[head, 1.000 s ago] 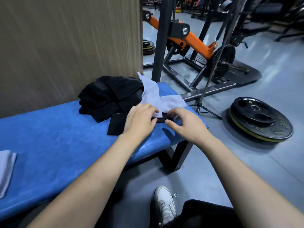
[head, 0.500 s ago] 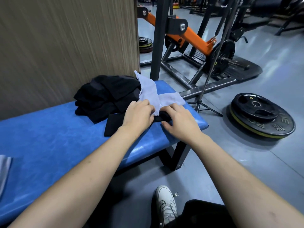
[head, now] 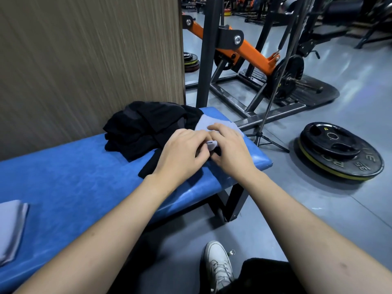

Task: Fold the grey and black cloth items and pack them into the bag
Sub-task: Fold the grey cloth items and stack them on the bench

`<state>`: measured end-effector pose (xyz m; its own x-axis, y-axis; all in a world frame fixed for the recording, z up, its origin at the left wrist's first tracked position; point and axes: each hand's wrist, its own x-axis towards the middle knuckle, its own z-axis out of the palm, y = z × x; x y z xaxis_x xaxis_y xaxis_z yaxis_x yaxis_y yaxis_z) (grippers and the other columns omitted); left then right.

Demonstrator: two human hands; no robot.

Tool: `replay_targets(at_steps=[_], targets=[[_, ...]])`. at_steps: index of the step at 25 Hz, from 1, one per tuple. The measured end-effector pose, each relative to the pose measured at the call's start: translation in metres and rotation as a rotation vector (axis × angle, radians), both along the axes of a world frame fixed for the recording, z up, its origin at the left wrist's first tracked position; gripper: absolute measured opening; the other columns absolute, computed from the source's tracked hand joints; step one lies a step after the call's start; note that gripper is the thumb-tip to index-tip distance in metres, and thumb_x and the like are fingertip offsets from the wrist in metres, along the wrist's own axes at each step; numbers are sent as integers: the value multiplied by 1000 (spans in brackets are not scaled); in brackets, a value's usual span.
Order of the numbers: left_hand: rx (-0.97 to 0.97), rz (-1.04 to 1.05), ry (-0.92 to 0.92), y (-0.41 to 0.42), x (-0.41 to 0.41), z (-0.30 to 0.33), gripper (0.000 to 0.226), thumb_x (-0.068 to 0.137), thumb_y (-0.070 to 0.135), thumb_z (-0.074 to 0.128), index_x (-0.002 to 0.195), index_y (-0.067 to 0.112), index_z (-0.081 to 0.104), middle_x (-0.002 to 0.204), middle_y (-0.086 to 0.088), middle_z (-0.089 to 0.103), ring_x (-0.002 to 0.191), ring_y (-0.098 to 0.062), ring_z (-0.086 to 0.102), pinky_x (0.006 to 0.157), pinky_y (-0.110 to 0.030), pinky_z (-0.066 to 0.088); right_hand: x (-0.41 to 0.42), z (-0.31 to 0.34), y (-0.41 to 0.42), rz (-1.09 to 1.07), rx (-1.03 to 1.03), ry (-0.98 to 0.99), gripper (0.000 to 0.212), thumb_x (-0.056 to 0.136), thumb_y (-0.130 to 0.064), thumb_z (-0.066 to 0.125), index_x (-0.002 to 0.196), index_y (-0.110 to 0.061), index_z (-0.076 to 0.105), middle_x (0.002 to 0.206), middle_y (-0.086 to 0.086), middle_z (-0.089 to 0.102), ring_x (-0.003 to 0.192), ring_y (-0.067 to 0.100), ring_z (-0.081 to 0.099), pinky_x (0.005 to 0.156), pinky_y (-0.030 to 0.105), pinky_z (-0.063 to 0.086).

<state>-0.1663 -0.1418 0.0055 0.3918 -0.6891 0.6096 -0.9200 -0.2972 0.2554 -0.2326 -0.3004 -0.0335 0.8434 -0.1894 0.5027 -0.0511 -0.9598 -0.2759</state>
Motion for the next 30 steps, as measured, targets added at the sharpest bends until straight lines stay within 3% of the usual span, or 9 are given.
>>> replay_targets(at_steps=[4, 6, 9, 13, 17, 21, 25, 27, 30], targets=[[-149, 13, 249, 24, -12, 20, 9, 90, 16, 52, 96, 20, 59, 76, 8, 60, 75, -13, 53, 70, -28, 42, -1, 14, 3, -50, 13, -72, 22, 70, -10, 72, 88, -19, 64, 93, -6, 64, 97, 21, 58, 90, 23, 27], [-290, -17, 360, 37, -15, 29, 9, 93, 10, 52, 96, 16, 58, 74, 8, 58, 70, -10, 53, 66, -25, 42, -7, 23, 1, -82, 39, -64, 17, 76, -13, 72, 82, -22, 59, 81, -12, 61, 88, 18, 56, 87, 24, 28], [-479, -41, 393, 57, -15, 40, 10, 96, 2, 49, 97, 8, 57, 81, 2, 58, 75, -13, 55, 70, -25, 44, -25, 36, 4, -93, 197, -56, 23, 83, -15, 71, 76, -27, 53, 65, -16, 51, 75, 18, 47, 72, 31, 35], [-667, 6, 471, 69, -6, 47, 15, 99, 2, 43, 100, 13, 54, 85, 10, 56, 81, 0, 52, 76, -17, 41, -35, 48, 5, -124, 410, -22, 15, 85, -21, 70, 76, -26, 59, 64, -3, 59, 69, 25, 57, 65, 39, 47], [-637, -29, 508, 72, -6, 45, 15, 102, 5, 43, 103, 15, 54, 92, 13, 57, 88, 1, 53, 81, -16, 41, -43, 60, -1, -171, 631, -188, 14, 80, -7, 66, 79, -20, 68, 70, -3, 68, 74, 23, 67, 72, 43, 57], [-586, -126, 642, 61, -6, 43, 14, 103, 8, 45, 103, 15, 57, 93, 12, 60, 82, -2, 54, 77, -18, 42, -55, 68, -4, -328, 612, -345, 7, 84, -18, 66, 78, -16, 66, 67, -5, 63, 63, 7, 53, 62, 29, 44], [-540, -249, 692, 42, -11, 42, 13, 103, 6, 46, 104, 8, 59, 99, -4, 63, 89, -9, 57, 84, -23, 46, -63, 71, -8, -512, 527, -539, 11, 86, -13, 52, 88, -15, 62, 71, -9, 58, 68, 7, 48, 64, 26, 35], [-518, -296, 695, 33, -12, 40, 15, 103, 9, 47, 102, 16, 60, 102, -5, 62, 91, -10, 58, 85, -27, 48, -68, 75, -9, -573, 496, -643, 16, 85, -13, 48, 93, -13, 61, 79, -7, 58, 71, 6, 46, 67, 25, 34], [-482, -242, 698, 22, -14, 36, 21, 102, 12, 47, 96, 29, 57, 102, 2, 58, 84, -8, 57, 69, -31, 55, -76, 78, -14, -608, 487, -725, 21, 82, -14, 45, 96, -10, 61, 84, -4, 59, 76, 9, 49, 70, 24, 36]])
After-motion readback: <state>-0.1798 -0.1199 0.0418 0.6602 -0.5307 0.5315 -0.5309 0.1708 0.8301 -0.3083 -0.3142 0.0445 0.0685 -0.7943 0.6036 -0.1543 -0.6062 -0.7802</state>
